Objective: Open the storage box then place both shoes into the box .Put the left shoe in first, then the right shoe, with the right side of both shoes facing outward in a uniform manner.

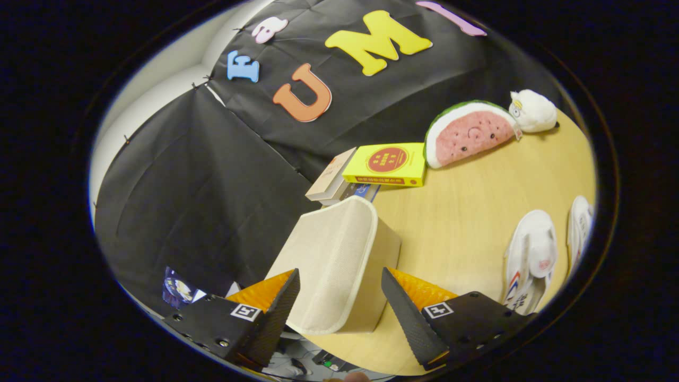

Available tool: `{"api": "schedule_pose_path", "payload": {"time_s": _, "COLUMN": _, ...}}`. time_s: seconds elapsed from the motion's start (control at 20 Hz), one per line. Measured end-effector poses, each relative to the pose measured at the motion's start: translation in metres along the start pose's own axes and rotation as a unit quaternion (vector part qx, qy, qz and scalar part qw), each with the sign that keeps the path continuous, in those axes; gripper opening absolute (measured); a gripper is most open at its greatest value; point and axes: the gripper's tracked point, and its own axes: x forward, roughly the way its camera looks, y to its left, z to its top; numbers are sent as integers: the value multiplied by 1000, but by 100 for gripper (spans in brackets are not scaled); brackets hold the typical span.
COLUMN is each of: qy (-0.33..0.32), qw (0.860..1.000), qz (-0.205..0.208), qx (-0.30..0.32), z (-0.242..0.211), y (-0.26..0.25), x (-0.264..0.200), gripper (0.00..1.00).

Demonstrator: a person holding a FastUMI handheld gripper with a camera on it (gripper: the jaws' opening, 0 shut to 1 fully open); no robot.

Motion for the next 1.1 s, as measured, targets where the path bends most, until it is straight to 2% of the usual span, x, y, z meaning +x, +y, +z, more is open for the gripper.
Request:
{"api": "schedule_pose_path", "payload": {"time_s": 0.25, "qy": 59, "qw": 990, "qz": 10, "qx": 128, "z": -34, "y": -6, "x": 33, "gripper": 95}}
{"api": "schedule_pose_path", "payload": {"time_s": 0.55, "qy": 102, "qw": 968, "qz": 55, "qx": 224, "z": -48, "y": 6, "x": 58, "gripper": 94}}
{"api": "schedule_pose_path", "payload": {"time_s": 0.65, "qy": 111, "qw": 956, "qz": 60, "qx": 265, "z": -46, "y": 5, "x": 57, "gripper": 89}}
{"api": "schedule_pose_path", "payload": {"time_s": 0.8, "qy": 121, "qw": 951, "qz": 67, "qx": 278, "z": -46, "y": 5, "x": 55, "gripper": 77}}
{"api": "schedule_pose_path", "payload": {"time_s": 0.9, "qy": 134, "qw": 951, "qz": 76, "qx": 270, "z": -44, "y": 6, "x": 47, "gripper": 65}}
{"api": "schedule_pose_path", "payload": {"time_s": 1.1, "qy": 122, "qw": 956, "qz": 74, "qx": 256, "z": -28, "y": 13, "x": 32, "gripper": 7}}
